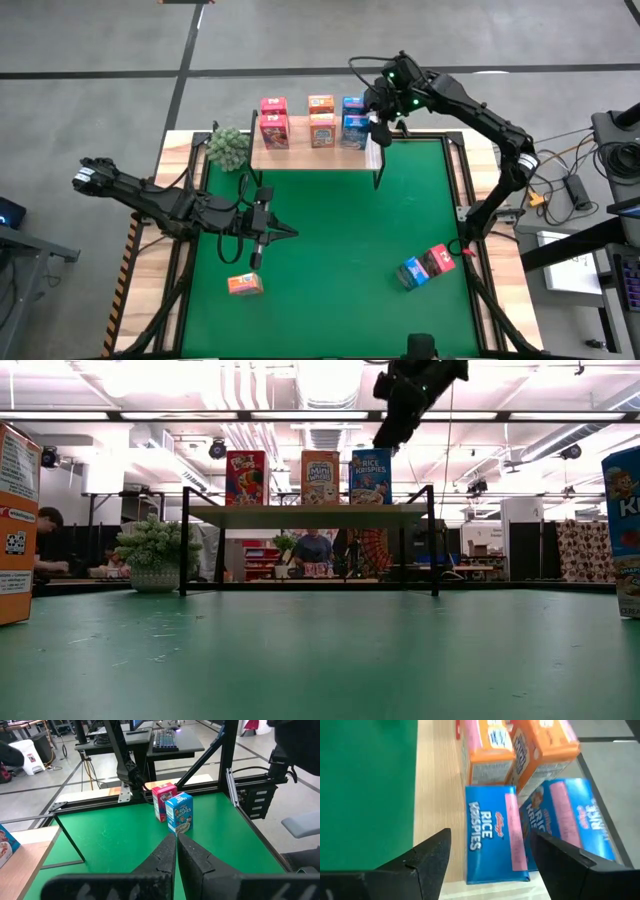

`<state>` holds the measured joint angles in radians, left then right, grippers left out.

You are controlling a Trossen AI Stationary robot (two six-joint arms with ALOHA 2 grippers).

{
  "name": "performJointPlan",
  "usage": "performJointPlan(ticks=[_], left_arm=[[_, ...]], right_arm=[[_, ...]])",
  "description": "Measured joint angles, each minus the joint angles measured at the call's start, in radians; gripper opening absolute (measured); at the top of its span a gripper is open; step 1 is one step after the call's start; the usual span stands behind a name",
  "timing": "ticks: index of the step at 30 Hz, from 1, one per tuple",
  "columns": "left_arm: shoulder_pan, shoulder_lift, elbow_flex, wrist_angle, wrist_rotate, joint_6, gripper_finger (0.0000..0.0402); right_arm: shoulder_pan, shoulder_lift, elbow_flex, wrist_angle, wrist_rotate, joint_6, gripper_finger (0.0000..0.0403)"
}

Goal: Stack cereal on shelf
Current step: Put the left blue cereal box on the shelf aligned with the other blue cereal box

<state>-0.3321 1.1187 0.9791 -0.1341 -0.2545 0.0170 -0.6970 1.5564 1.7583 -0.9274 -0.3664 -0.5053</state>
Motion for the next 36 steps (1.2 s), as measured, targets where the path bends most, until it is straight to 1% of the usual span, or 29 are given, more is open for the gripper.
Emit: performJointPlan(ticks=[6,10,15,17,20,23,28,30,36], left_arm=[[0.0,0.0,0.0,0.0,0.0,0.0,0.0],[0.0,0.0,0.0,0.0,0.0,0.0,0.0],[0.0,0.0,0.0,0.0,0.0,0.0,0.0],[0.0,0.0,0.0,0.0,0.0,0.0,0.0],[0.0,0.0,0.0,0.0,0.0,0.0,0.0],[0.0,0.0,0.0,0.0,0.0,0.0,0.0],[0.0,0.0,0.0,0.0,0.0,0.0,0.0],[0.0,0.0,0.0,-0.001,0.0,0.0,0.0],[0.0,0.0,0.0,0.0,-0.001,0.0,0.0]], right_arm=[[0.034,0.0,0.1,-0.085,0.0,0.041,0.0241],[0.06,0.0,0.163,-0.174,0.0,0.039,0.0213],[0.065,-0.001,0.195,-0.279,0.011,0.034,0.0146],[0.064,-0.001,0.18,-0.296,0.067,0.035,0.0113],[0.06,-0.002,0.129,-0.303,0.189,0.034,0.0061],[0.052,-0.002,0.068,-0.273,0.238,0.032,0.0019],[0.042,0.001,0.004,-0.188,0.247,0.027,0.0013],[0.042,0.001,0.0,-0.172,0.262,0.024,0.0013],[0.042,0.001,0.0,-0.133,0.263,0.024,0.0013]])
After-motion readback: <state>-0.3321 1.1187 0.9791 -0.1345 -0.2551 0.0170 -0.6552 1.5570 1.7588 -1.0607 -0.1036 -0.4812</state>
